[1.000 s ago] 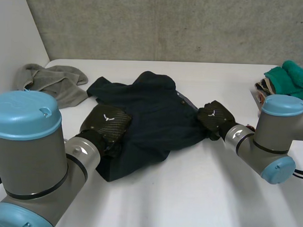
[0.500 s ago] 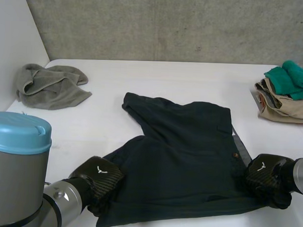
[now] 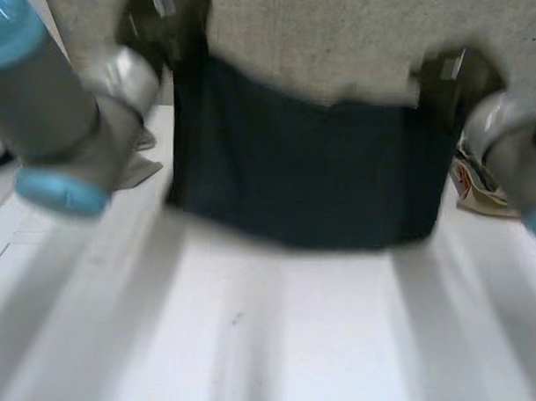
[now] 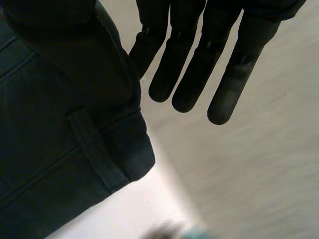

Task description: Fold the laundry.

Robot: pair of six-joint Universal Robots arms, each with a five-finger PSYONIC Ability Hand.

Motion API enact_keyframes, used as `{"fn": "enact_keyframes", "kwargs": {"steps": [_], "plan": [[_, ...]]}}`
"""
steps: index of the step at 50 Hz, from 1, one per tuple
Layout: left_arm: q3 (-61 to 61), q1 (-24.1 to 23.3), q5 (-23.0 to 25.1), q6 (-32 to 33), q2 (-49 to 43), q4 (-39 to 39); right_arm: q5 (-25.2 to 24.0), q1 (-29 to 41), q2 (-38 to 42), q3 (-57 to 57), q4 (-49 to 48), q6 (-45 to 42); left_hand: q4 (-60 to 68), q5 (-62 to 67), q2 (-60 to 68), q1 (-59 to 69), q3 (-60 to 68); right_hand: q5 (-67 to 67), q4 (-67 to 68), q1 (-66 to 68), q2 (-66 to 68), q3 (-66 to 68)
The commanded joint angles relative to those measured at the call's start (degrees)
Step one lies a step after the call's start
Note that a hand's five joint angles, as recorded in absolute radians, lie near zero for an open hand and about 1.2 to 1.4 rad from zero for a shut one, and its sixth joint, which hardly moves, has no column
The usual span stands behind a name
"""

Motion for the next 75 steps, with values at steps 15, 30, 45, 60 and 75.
{"fn": "enact_keyframes", "kwargs": {"steps": [15,30,45,60,75], "plan": [[-1.66,4.60,-0.68,-12.73,5.73,-2.08,3.58,3.51,-0.91,-2.29,-12.26,7.26,11.46,12.52,11.28,13.64,12.01,11.62,11.52,15.88,12.41,11.99],[-41.31,2.06,8.11,-12.64,5.30,5.75,-1.95,-0.70,2.70,33.14,-12.26,3.32,11.46,12.52,11.28,13.64,12.01,11.62,11.52,15.88,12.41,11.99],[-50.11,0.04,8.11,-2.89,18.48,-20.34,-1.16,-6.24,-9.69,39.48,20.59,-22.09,11.46,12.52,11.28,13.64,12.01,11.62,11.52,15.88,12.41,11.99],[-42.39,0.29,6.80,2.39,15.85,-24.85,-5.11,-6.07,-10.57,38.77,17.84,-16.06,-34.95,-33.89,-35.13,-32.77,-34.40,-17.38,-17.49,-13.13,-16.60,-17.01],[-47.19,-2.33,0.20,-6.66,15.84,-26.07,-14.24,-8.26,-7.95,45.27,-10.75,-6.00,-44.53,-43.47,-44.70,-42.34,-43.97,-42.06,-42.16,-37.80,-41.27,-41.69]]}}
